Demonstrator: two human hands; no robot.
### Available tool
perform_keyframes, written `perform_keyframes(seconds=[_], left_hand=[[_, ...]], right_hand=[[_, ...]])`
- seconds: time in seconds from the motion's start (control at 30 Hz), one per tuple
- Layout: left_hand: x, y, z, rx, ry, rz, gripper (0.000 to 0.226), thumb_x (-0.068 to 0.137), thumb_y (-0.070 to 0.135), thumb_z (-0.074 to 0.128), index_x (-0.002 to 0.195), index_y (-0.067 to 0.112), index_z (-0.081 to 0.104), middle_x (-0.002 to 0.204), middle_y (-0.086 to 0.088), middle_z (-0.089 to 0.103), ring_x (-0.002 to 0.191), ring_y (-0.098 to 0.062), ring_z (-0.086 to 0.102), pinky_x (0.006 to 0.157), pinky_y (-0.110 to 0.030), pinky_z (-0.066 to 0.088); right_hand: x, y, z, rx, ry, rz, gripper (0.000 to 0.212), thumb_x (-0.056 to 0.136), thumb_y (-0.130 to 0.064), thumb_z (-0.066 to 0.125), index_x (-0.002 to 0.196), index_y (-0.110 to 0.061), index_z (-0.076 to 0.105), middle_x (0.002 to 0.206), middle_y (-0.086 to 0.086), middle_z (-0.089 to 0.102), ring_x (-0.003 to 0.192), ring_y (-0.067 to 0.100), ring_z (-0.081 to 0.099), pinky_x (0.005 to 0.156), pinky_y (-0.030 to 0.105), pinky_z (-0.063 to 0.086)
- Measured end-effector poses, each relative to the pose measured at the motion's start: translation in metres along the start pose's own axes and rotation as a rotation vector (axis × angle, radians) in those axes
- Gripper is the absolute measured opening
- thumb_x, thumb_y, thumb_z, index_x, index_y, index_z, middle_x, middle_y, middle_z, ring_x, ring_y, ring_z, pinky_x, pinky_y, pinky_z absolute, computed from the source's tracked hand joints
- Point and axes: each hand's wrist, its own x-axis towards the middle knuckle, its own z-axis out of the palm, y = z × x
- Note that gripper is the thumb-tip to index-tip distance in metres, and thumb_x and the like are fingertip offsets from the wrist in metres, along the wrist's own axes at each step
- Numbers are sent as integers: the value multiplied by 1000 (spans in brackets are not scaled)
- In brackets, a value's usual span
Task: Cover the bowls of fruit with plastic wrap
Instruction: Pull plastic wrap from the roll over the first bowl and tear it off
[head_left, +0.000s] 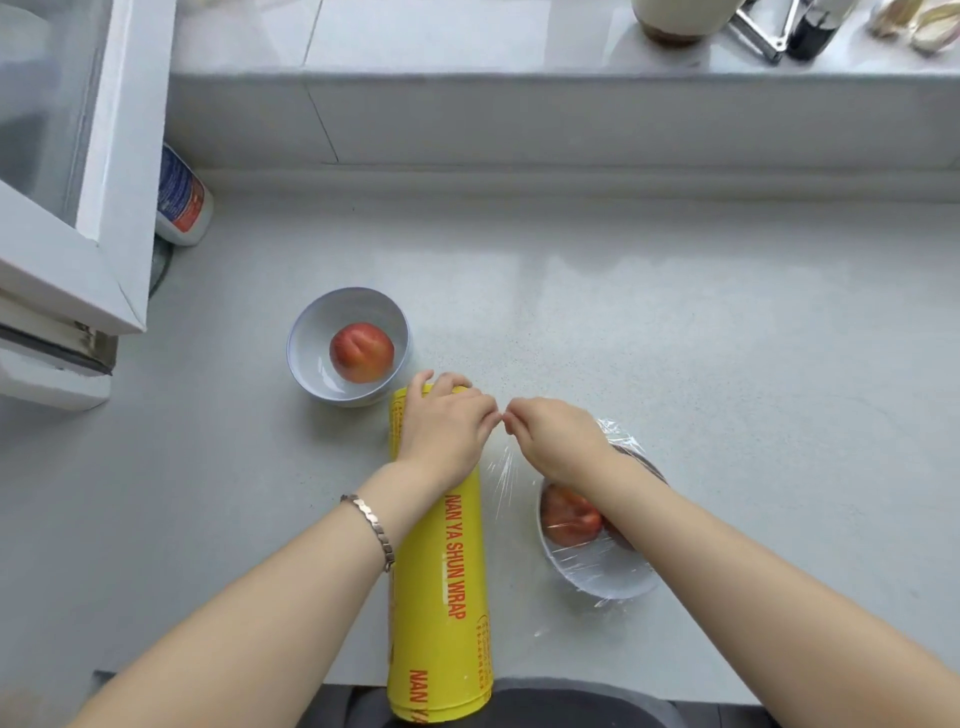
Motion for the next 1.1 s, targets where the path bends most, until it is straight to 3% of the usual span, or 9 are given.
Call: perform_keyframes(seconds=[0.13, 0.2, 0.3, 0.43, 0.5, 0.67, 0.8, 1.0, 1.1], left_hand=[[-3, 1, 3, -35, 89, -20, 23, 85, 29, 52, 71, 21, 69, 79, -3, 69, 102, -25, 60, 98, -36, 15], [-1, 1, 6, -43, 124, -22, 21, 77, 26, 55, 61, 22, 67, 69, -1, 67, 90, -25, 65, 93, -35, 20], [-2, -1, 7, -29, 158, 5, 28, 77, 30, 46, 55, 25, 63, 62, 5, 64, 84, -21, 66, 87, -33, 23], [-3, -5, 8, -61, 196, 40, 30, 76, 30, 40, 52, 26, 58, 59, 10, 61, 84, -19, 66, 87, -32, 23], [-3, -7, 9, -76, 205, 46, 29, 76, 30, 41, 52, 25, 57, 59, 10, 61, 84, -19, 66, 88, -32, 23], [-4, -10, 9, -93, 244, 68, 29, 76, 30, 43, 52, 25, 56, 60, 11, 61, 84, -18, 66, 89, -33, 23], [-6, -12, 8, -95, 255, 76, 29, 76, 29, 43, 51, 24, 57, 60, 11, 61, 83, -17, 66, 88, -33, 24], [-7, -12, 7, -124, 272, 78, 28, 75, 28, 43, 51, 24, 57, 60, 11, 62, 83, -17, 66, 87, -32, 24], [-10, -10, 13, -202, 286, 158, 24, 74, 25, 41, 58, 24, 59, 64, 9, 63, 85, -9, 56, 94, -35, 23]], right_hand=[[0, -7, 5, -7, 78, 33, 25, 96, -24, 32, 76, -14, 42, 99, 15, 63, 95, 34, 56, 67, 33, 29], [2, -10, 7, 57, 80, 75, 32, 95, -22, 32, 63, -17, 29, 98, 17, 63, 94, 34, 55, 65, 31, 27], [4, -13, 10, 153, 80, 137, 37, 93, -20, 32, 57, -22, 24, 95, 19, 63, 90, 35, 53, 64, 32, 26], [8, -14, 10, 249, 43, 189, 37, 92, -19, 34, 55, -21, 28, 83, 18, 56, 77, 28, 42, 64, 32, 27], [8, -14, 8, 273, 15, 209, 36, 92, -20, 34, 56, -21, 31, 78, 9, 49, 77, 25, 41, 64, 31, 27], [10, -17, 6, 319, -14, 240, 32, 90, -19, 35, 58, -20, 38, 82, 10, 53, 80, 25, 43, 66, 30, 29], [13, -19, 6, 341, -40, 256, 23, 89, -19, 36, 74, -17, 52, 84, 10, 56, 82, 27, 46, 68, 30, 31], [16, -22, 5, 391, -73, 297, 23, 87, -16, 37, 71, -16, 53, 84, 6, 53, 82, 25, 44, 70, 28, 31], [26, -11, 3, 377, -69, 405, 27, 83, -10, 38, 57, -15, 40, 79, 9, 50, 80, 26, 42, 67, 28, 32]])
